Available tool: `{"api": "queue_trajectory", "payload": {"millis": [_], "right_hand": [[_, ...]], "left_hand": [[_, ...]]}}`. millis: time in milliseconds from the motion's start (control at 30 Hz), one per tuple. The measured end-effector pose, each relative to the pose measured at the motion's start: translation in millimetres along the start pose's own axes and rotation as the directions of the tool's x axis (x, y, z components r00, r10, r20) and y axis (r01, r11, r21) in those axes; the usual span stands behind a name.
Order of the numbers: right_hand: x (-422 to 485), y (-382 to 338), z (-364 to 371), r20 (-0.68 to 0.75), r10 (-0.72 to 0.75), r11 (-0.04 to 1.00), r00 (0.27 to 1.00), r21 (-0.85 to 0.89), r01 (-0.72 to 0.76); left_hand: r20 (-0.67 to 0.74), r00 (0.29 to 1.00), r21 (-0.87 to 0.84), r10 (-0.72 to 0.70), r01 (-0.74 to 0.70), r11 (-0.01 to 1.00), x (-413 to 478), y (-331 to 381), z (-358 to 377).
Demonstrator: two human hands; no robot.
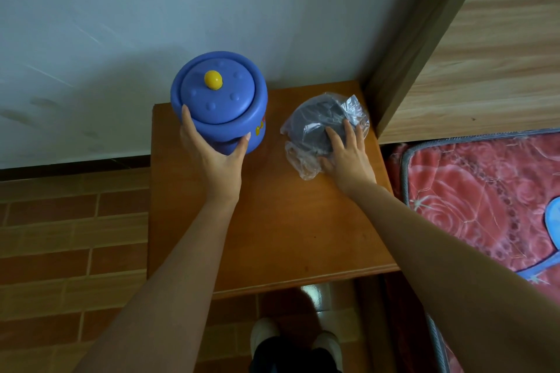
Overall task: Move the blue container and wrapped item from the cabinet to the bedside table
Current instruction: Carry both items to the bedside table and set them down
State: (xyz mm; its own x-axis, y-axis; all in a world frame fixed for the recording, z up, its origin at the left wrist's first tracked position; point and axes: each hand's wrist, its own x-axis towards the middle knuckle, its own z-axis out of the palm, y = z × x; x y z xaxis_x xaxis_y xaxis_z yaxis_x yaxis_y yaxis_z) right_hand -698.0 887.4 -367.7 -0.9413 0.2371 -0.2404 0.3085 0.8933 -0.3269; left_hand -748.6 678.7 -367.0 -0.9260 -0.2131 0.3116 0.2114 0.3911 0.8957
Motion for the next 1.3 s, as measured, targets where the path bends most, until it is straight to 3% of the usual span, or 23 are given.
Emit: {"api": "queue_trajectory", "payload": {"millis": [233, 400, 633, 1100, 1233, 1300], "right_hand": [[-13, -6, -3, -0.093, 0.064, 0.996, 0.994, 0.061, -0.058], [-20, -10, -1, -0.067, 0.175, 0.971, 0.982, 0.174, -0.162], [-14, -15, 1, -0.034, 0.209, 0.932, 0.977, 0.311, -0.188], [-25, -7, -20, -0.036, 0.102, 0.982, 0.994, 0.165, -0.095], [-42, -15, -45, -0.098, 0.021, 0.996, 0.995, 0.085, -0.013], [-52, -21, -63, -0.152, -0.046, 0.996, 0.987, 0.065, 0.057]], "left_hand": [[0.057, 0.998, 0.091, -0.039, 0.034, 0.995, 1, 10, -9], [0.071, 0.995, 0.109, -0.070, 0.062, 0.992, 1, 14, -12], [0.071, 0.995, 0.135, -0.066, 0.056, 0.989, -1, 18, -11], [0.133, 0.985, 0.207, -0.108, 0.079, 0.975, -12, 35, -25], [0.129, 0.972, 0.270, -0.195, 0.155, 0.950, -21, 55, -45], [0.130, 0.976, 0.303, -0.174, 0.128, 0.944, -21, 72, -58]]}}
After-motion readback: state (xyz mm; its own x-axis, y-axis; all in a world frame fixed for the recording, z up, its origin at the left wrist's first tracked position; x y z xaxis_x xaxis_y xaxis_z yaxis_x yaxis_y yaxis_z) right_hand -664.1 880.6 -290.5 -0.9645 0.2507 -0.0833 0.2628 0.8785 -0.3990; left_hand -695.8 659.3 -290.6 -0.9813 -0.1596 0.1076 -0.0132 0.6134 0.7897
